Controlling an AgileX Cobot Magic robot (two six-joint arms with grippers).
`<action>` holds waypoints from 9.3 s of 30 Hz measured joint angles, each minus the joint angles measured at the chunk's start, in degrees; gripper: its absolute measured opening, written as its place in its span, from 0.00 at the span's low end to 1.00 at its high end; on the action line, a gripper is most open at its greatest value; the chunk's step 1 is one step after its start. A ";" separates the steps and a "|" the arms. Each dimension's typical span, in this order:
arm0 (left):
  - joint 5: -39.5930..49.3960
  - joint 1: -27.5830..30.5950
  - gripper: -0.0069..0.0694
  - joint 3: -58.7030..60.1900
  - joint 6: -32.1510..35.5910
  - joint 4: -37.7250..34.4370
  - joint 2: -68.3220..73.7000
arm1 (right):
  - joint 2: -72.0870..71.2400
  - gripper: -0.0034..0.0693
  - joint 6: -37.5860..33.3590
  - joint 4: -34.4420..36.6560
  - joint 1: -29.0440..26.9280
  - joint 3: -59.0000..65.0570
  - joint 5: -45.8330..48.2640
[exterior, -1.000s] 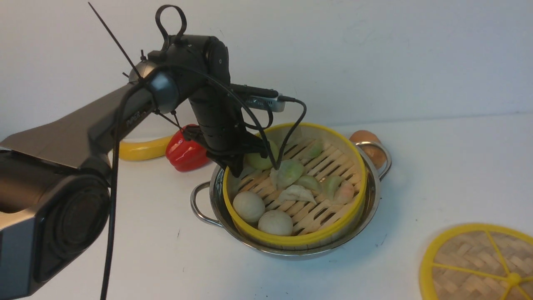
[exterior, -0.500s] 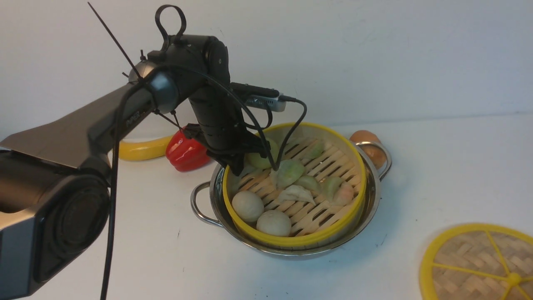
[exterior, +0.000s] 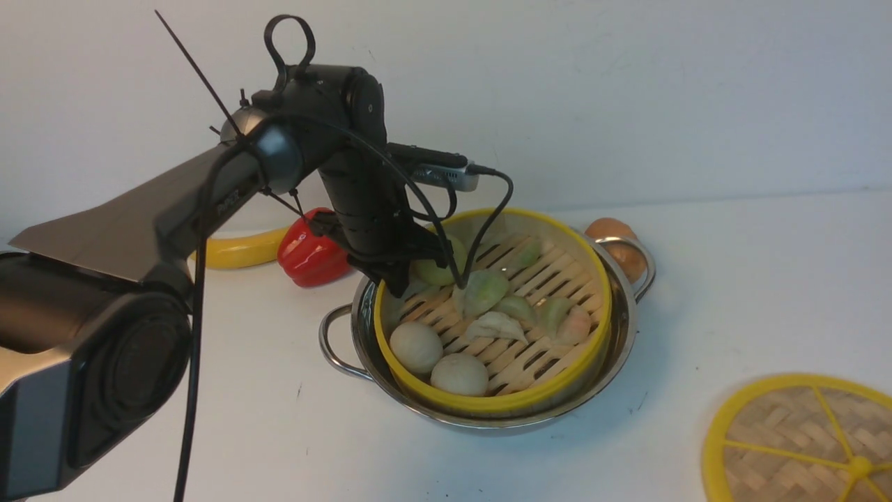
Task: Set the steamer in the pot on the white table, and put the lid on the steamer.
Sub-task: 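Place the bamboo steamer basket with dumplings into the steel pot with the left gripper, then move the gripper down to the bamboo steamer lid and grasp its center knob, then place the bamboo steamer lid onto the steamer basket in the pot with the right gripper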
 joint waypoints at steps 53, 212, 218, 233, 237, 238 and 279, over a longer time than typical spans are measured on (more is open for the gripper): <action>1.11 0.00 0.06 -15.38 -1.59 13.63 -27.19 | 0.00 0.39 -0.04 0.70 0.00 0.00 0.12; -56.19 0.00 0.09 92.52 -9.70 14.10 -117.39 | 91.51 0.24 2.78 -48.08 7.30 -46.08 16.69; -56.19 0.00 0.09 92.52 -9.70 14.10 -117.39 | 91.56 0.24 2.63 -49.22 7.30 -48.67 22.32; -56.13 0.00 0.09 92.52 -9.70 14.10 -117.39 | 91.56 0.24 2.56 -48.80 7.30 -71.35 35.20; -55.72 0.00 0.09 92.52 -9.70 14.10 -117.39 | 91.62 0.24 2.01 -43.48 7.30 -75.91 35.38; -55.45 0.00 0.09 92.52 -9.70 14.10 -117.39 | 91.85 0.24 1.63 -41.24 7.48 -77.14 35.54; -51.05 0.00 0.09 92.52 -7.17 14.10 -117.39 | 121.76 0.24 6.46 -37.60 34.00 -113.13 36.01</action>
